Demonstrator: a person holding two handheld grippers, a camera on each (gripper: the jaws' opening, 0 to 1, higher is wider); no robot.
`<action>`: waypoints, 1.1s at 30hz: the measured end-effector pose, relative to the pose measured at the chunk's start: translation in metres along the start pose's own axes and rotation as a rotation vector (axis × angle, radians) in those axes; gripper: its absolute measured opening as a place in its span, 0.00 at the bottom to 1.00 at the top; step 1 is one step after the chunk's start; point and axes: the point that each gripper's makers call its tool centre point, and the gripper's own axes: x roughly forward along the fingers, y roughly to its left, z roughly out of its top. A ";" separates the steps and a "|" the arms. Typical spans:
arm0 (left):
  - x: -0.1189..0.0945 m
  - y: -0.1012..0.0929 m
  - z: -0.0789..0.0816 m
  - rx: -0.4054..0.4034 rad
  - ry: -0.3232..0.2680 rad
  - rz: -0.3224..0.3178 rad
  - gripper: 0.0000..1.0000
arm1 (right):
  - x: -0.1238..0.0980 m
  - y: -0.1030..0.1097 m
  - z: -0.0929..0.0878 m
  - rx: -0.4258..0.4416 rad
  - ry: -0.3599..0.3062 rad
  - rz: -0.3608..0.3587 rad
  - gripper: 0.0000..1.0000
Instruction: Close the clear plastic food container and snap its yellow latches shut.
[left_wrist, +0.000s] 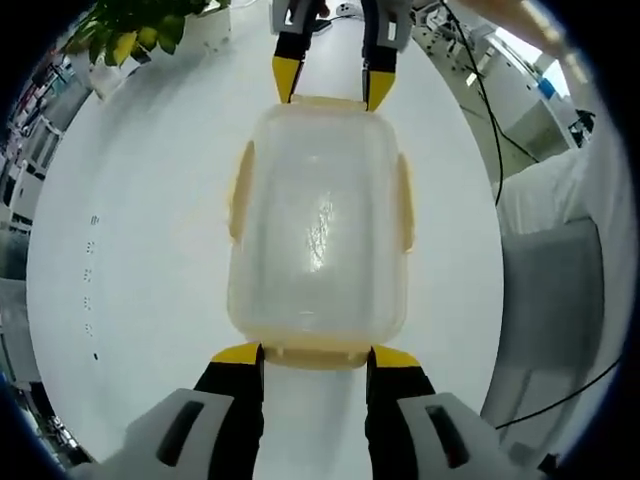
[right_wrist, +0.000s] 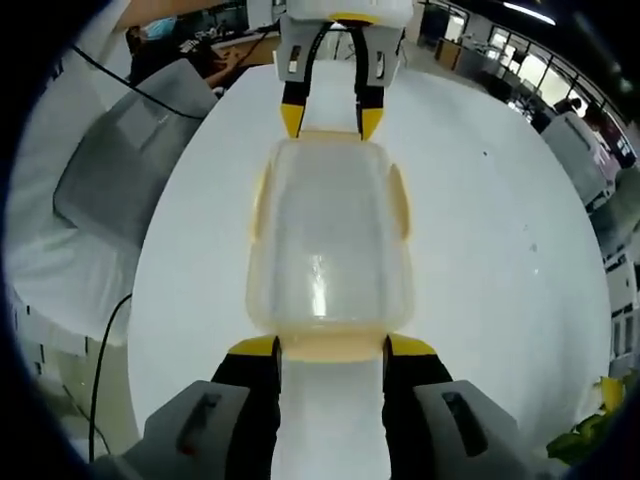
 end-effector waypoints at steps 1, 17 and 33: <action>0.000 0.000 0.001 0.000 -0.001 0.003 0.33 | 0.001 0.000 -0.001 0.000 0.006 0.001 0.36; 0.005 0.000 -0.002 0.014 0.055 0.025 0.33 | 0.003 0.000 -0.004 0.002 0.022 0.025 0.36; 0.009 0.000 -0.003 0.042 0.077 0.031 0.35 | 0.004 0.000 -0.005 0.010 0.031 0.029 0.37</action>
